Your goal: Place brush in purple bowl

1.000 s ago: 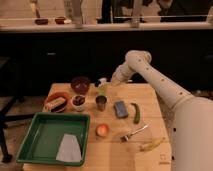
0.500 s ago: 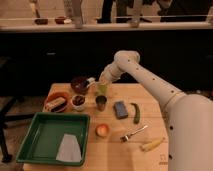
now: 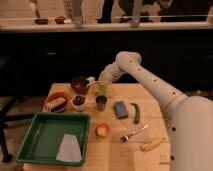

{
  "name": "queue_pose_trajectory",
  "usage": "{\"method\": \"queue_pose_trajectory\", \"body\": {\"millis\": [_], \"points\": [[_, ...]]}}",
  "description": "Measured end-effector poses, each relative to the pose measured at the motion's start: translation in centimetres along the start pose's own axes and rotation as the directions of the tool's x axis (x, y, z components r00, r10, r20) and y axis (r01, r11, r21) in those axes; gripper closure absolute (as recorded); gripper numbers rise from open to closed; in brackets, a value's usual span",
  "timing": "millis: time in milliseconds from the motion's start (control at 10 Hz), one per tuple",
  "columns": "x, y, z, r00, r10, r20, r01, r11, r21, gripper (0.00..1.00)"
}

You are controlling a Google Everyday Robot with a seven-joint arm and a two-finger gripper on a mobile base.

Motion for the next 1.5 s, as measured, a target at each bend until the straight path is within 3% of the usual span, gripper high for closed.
{"method": "queue_pose_trajectory", "body": {"millis": [600, 1200, 1500], "points": [[-0.1, -0.6, 0.5, 1.000, -0.017, 0.001, 0.017, 1.000, -0.003, 1.00], [-3.5, -3.8, 3.8, 0.994, -0.092, 0.058, 0.093, 0.996, -0.008, 1.00], [-4.3, -4.5, 4.5, 0.990, -0.111, 0.084, 0.112, 0.994, -0.004, 1.00]]}}
